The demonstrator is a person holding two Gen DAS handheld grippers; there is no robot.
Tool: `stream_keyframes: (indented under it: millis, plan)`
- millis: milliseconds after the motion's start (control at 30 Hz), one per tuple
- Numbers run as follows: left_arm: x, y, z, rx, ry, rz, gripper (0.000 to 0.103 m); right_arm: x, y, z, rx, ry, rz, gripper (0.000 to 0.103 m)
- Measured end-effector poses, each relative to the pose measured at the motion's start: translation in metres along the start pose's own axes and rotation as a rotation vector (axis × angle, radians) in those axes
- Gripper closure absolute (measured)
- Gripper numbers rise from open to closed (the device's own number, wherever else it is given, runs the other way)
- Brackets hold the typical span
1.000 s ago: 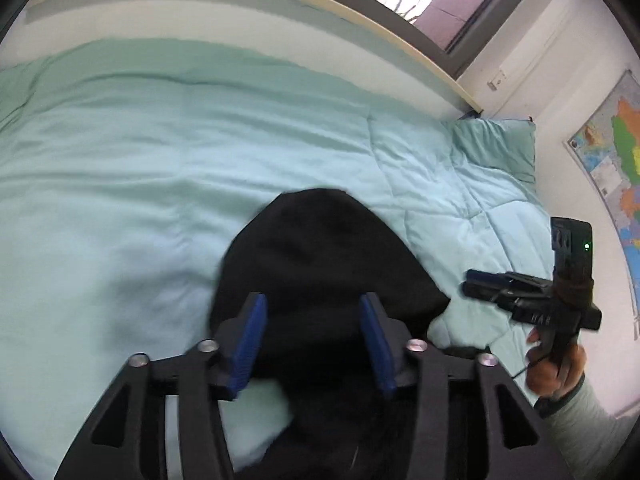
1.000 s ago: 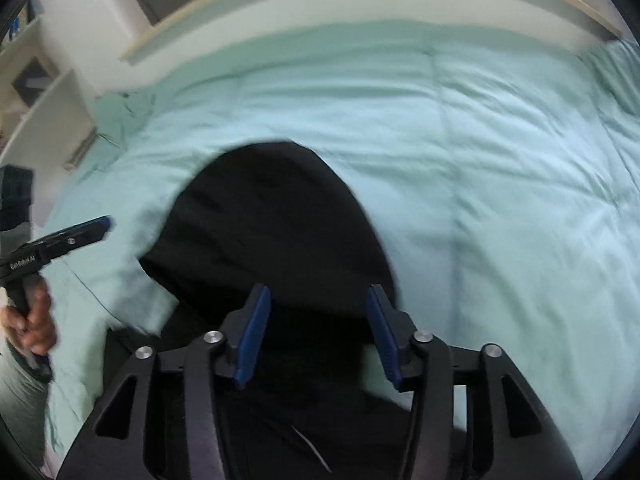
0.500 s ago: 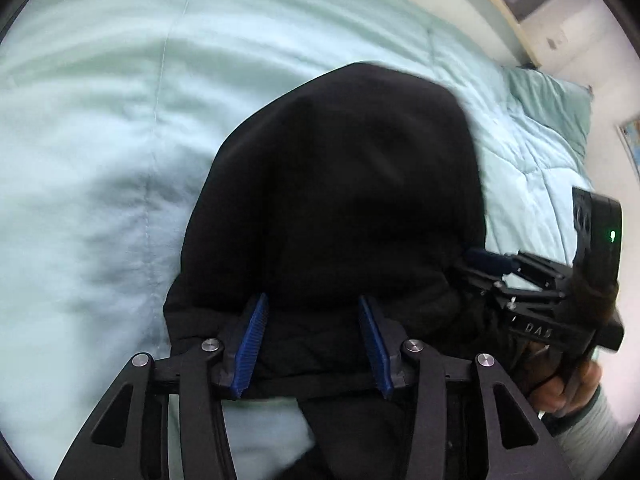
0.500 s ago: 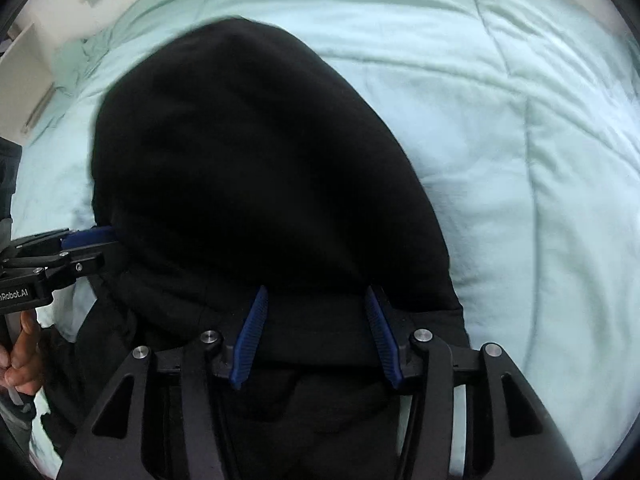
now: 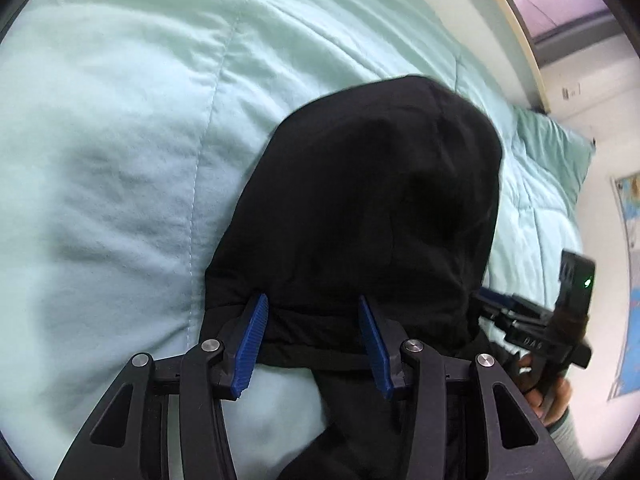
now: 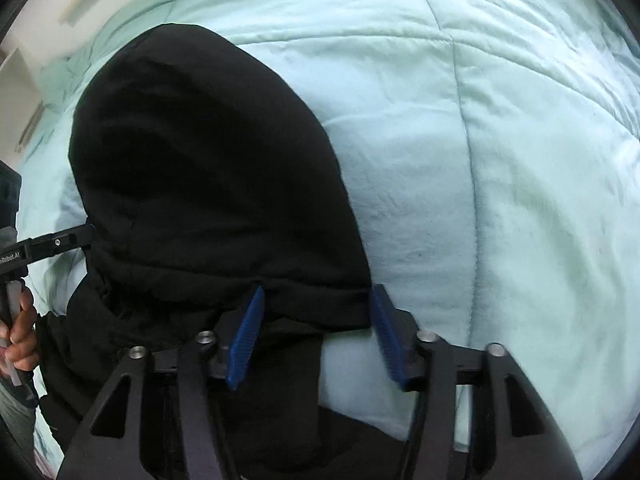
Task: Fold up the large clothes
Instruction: 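Fold the hood down onto the jacket body with both tools and release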
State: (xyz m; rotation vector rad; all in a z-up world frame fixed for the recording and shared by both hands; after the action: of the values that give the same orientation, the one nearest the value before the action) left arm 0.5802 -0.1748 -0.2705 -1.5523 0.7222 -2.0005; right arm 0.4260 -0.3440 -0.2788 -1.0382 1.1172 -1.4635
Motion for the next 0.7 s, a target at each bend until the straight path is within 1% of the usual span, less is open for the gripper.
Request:
stream_keyframes:
  millis: [67, 100, 167, 200, 267, 333, 400, 433, 500, 533, 567, 667, 700]
  plan:
    - [0.007, -0.009, 0.003, 0.013, 0.016, 0.004, 0.054, 0.004, -0.004, 0.001, -0.008, 0.000, 0.027, 0.043]
    - [0.005, -0.025, -0.001, 0.014, 0.038, 0.005, 0.054, 0.005, -0.010, 0.001, -0.010, -0.009, 0.044, 0.043]
    - [0.016, -0.041, 0.000, 0.019, 0.087, 0.020, 0.054, 0.020, -0.024, 0.003, -0.008, -0.019, 0.059, 0.043]
    - [0.018, -0.050, 0.005, 0.028, 0.109, 0.032, 0.054, 0.024, -0.035, 0.007, 0.007, -0.024, 0.064, 0.042]
    - [0.027, -0.068, 0.018, 0.056, 0.137, 0.055, 0.053, 0.029, -0.052, 0.018, 0.034, -0.024, 0.089, 0.041]
    - [0.024, -0.086, 0.039, 0.076, 0.143, 0.059, 0.045, 0.034, -0.067, 0.033, 0.063, -0.018, 0.133, 0.039]
    - [0.021, -0.090, 0.060, 0.071, 0.152, 0.073, 0.041, 0.041, -0.069, 0.046, 0.071, -0.018, 0.146, 0.039]
    - [0.018, -0.088, 0.068, 0.056, 0.152, 0.081, 0.041, 0.043, -0.067, 0.057, 0.070, -0.029, 0.138, 0.039]
    - [0.014, -0.078, 0.080, 0.027, 0.138, 0.072, 0.041, 0.037, -0.059, 0.068, 0.055, -0.051, 0.155, 0.039]
    - [0.010, -0.071, 0.085, 0.004, 0.130, 0.054, 0.041, 0.034, -0.055, 0.073, 0.041, -0.057, 0.170, 0.039]
    - [0.008, -0.063, 0.090, -0.023, 0.123, 0.029, 0.041, 0.029, -0.052, 0.069, 0.031, -0.060, 0.180, 0.039]
    - [-0.003, -0.045, 0.098, -0.081, 0.112, -0.026, 0.041, 0.016, -0.034, 0.086, 0.007, -0.111, 0.238, 0.039]
    - [-0.004, -0.038, 0.095, -0.100, 0.109, -0.051, 0.041, 0.013, -0.020, 0.093, 0.000, -0.135, 0.252, 0.039]
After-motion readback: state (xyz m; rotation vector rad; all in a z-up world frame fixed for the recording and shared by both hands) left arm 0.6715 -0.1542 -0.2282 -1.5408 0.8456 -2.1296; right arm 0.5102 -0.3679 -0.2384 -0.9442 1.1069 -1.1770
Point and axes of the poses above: each gripper's, at about its wrist camera, not at the fingertips, and y roughly the way its jaws point, x to its right, z to its top, the point moved 10 cm from there along y, roughly the way its jaws point, and after that the axes turned 12 degrees about -z, right-handed, at the moved point
